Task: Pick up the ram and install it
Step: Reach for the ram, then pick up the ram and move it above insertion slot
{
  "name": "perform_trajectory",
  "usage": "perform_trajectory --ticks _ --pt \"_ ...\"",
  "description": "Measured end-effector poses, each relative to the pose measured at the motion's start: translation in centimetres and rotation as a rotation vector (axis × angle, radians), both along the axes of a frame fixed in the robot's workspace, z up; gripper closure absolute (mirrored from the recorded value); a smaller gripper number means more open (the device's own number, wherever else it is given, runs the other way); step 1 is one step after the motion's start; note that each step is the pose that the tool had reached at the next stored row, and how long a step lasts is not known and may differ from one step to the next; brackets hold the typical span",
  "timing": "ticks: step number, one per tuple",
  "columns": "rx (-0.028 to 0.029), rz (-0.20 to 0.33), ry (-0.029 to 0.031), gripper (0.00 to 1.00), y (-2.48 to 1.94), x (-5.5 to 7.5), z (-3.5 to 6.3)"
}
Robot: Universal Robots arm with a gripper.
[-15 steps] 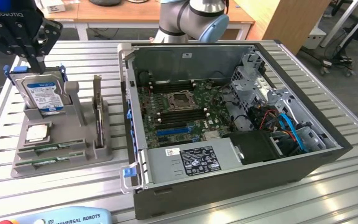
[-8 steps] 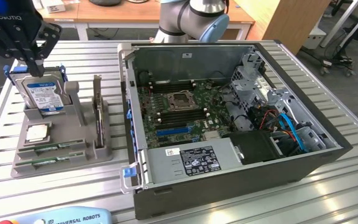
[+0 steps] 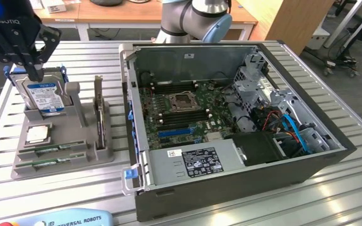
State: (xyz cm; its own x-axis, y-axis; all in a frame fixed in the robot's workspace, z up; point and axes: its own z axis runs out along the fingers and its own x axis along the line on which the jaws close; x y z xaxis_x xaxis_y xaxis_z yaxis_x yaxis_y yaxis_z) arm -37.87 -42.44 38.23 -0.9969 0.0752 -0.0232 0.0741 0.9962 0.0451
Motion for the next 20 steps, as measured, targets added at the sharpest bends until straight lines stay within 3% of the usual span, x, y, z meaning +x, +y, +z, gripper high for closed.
perform_trajectory --ticks 4,20 --pt "-0.0001 0.0 0.0 0.9 -0.4 0.0 0.0" --pt "0.0 0.006 0.0 0.9 -0.43 -0.01 -0.01"
